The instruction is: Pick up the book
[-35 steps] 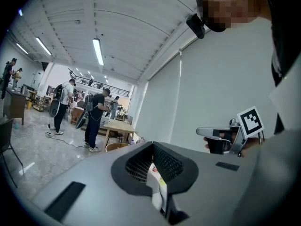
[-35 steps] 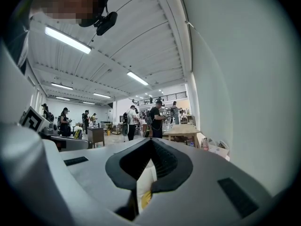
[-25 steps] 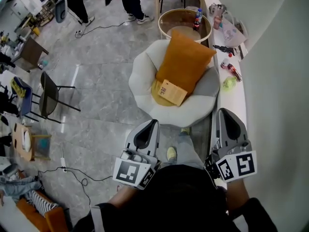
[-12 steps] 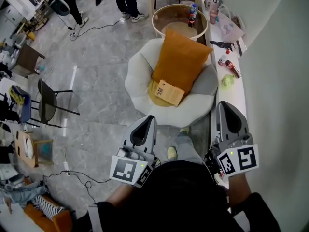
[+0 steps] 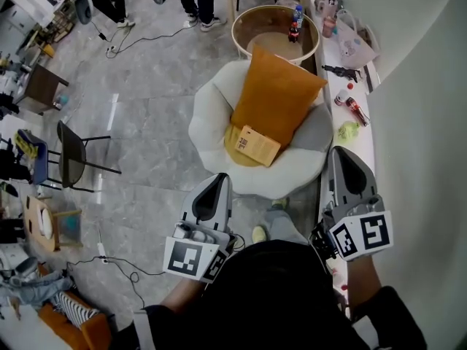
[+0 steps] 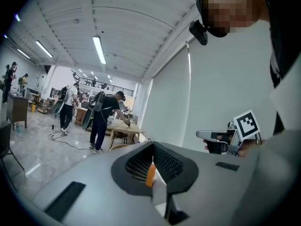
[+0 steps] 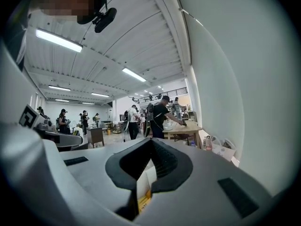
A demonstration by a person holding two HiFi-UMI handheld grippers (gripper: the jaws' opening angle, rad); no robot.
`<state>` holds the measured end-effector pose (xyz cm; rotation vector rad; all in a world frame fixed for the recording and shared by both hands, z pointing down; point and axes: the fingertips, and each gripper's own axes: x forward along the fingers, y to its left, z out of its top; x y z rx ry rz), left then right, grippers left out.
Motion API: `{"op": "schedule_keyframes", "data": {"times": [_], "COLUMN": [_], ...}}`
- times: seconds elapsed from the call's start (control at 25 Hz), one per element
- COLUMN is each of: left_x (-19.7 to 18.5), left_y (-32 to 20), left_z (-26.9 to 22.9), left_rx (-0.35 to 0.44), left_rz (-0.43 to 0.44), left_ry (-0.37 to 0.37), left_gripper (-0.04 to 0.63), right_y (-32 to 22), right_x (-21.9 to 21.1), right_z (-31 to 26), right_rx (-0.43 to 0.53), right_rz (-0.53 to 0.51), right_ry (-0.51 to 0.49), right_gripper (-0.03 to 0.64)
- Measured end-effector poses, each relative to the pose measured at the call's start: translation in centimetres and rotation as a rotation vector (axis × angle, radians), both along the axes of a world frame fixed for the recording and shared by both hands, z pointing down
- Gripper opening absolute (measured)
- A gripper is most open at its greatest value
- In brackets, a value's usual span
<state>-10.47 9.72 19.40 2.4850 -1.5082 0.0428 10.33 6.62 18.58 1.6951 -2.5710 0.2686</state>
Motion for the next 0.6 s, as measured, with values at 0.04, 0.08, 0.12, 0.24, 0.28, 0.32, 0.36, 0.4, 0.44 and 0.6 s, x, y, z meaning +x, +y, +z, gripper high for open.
{"op": "schedule_keyframes", "data": {"times": [0.04,0.08,0.12,0.24,0.28,0.32,0.36,0.4,0.44,0.6], "left_x": [0.1,0.1,0.1,0.3,0.5,0.6,0.8,0.9,0.9,1.1], "left_y": [-0.5,-0.9,-1.4,-2.6,-3.0,-3.5,-3.9,-4.3,-4.7,-6.0], "left_z": [0.1,0.2,0.2,0.4,0.4,0.4,0.4,0.5,0.5,0.7], "left_rx": [-0.002,-0.003,-0.004,-0.014,-0.016,-0.018,-0.018,-0.02,-0.022,-0.036], "left_rz": [-0.005,-0.01,-0.016,-0.027,-0.03,-0.032,-0.035,-0.039,-0.042,-0.058], "left_ry": [-0.001,-0.002,-0.002,-0.005,-0.009,-0.012,-0.015,-0.019,-0.022,-0.036], "left_gripper": [0.012,0.012,0.012,0.012,0.012,0.012,0.012,0.012,0.012,0.012], "right_y": [-0.5,-1.0,-1.5,-2.9,-3.4,-3.9,-4.4,-4.8,-5.2,-6.8], "right_x": [0.0,-0.1,-0.2,-0.1,0.0,0.1,0.3,0.4,0.5,0.7], "right_z": [0.1,0.2,0.3,0.6,0.7,0.9,1.0,1.1,1.2,1.5], "right_rx": [-0.003,-0.006,-0.01,-0.02,-0.024,-0.026,-0.028,-0.03,-0.031,-0.036], "right_rz": [-0.004,-0.008,-0.012,-0.023,-0.028,-0.033,-0.037,-0.04,-0.042,-0.054], "right_ry": [-0.001,-0.003,-0.005,-0.013,-0.014,-0.015,-0.017,-0.02,-0.024,-0.044], "right_gripper": [0.011,0.011,0.011,0.011,0.011,0.011,0.011,0.011,0.011,0.011]}}
